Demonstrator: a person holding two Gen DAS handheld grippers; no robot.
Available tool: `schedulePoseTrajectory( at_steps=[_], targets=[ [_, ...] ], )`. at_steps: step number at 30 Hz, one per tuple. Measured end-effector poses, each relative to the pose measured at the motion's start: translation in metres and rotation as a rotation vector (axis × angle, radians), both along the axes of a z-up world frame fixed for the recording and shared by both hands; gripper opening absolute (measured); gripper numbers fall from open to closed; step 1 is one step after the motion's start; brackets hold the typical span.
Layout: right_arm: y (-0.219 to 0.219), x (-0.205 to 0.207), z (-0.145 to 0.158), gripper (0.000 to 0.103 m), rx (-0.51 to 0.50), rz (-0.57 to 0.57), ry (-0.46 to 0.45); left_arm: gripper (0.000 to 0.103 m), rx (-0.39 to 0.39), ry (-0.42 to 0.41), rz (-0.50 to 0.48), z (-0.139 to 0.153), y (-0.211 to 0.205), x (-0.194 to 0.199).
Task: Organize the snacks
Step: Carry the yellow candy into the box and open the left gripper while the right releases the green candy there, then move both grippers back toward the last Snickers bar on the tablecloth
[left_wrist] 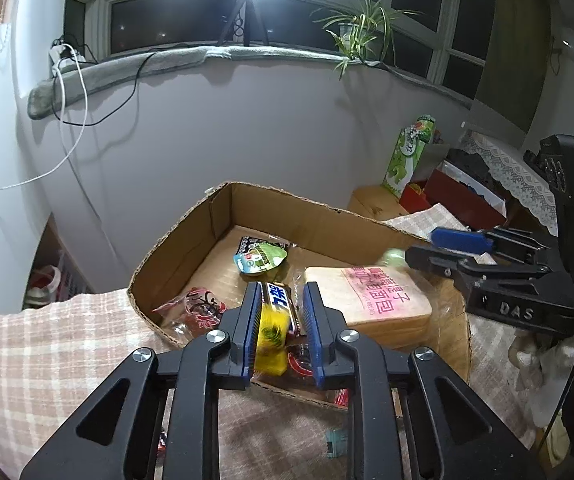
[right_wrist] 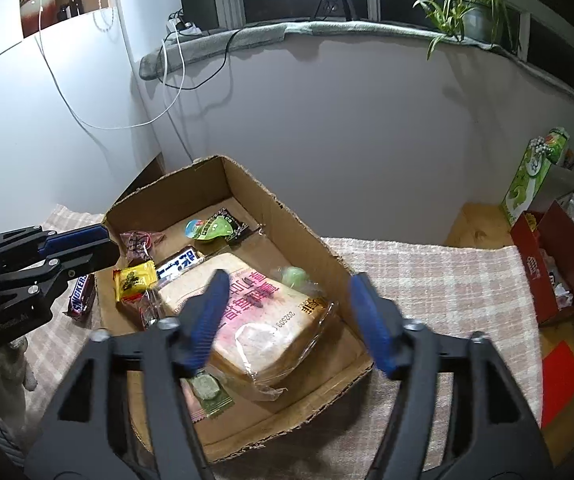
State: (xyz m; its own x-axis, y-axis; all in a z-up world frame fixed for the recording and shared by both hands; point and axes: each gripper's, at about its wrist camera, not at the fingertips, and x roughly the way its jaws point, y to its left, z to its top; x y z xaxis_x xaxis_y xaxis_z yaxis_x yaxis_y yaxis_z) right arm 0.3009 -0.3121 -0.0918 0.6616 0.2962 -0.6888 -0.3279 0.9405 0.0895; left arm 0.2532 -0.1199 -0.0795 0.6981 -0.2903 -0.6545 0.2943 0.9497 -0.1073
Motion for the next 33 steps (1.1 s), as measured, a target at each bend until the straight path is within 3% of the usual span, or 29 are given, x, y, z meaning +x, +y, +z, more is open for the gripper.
schedulePoseTrajectory(
  at_steps=[4, 21, 33],
  targets=[
    [-0.002, -0.005, 0.003, 0.081, -0.004, -0.011, -0.014, 0.026, 0.007, -0.016, -0.002, 0.003, -0.002, -0.004],
    [-0.007, -0.036, 0.018, 0.081, 0.022, -0.029, -0.032, 0.029, 0.023, -0.097, -0.024, 0.023, -0.004, -0.032],
    [-0.006, -0.099, 0.017, 0.081, 0.115, 0.017, -0.038, 0.034, -0.038, -0.054, 0.048, 0.018, 0.057, -0.046]
  ],
)
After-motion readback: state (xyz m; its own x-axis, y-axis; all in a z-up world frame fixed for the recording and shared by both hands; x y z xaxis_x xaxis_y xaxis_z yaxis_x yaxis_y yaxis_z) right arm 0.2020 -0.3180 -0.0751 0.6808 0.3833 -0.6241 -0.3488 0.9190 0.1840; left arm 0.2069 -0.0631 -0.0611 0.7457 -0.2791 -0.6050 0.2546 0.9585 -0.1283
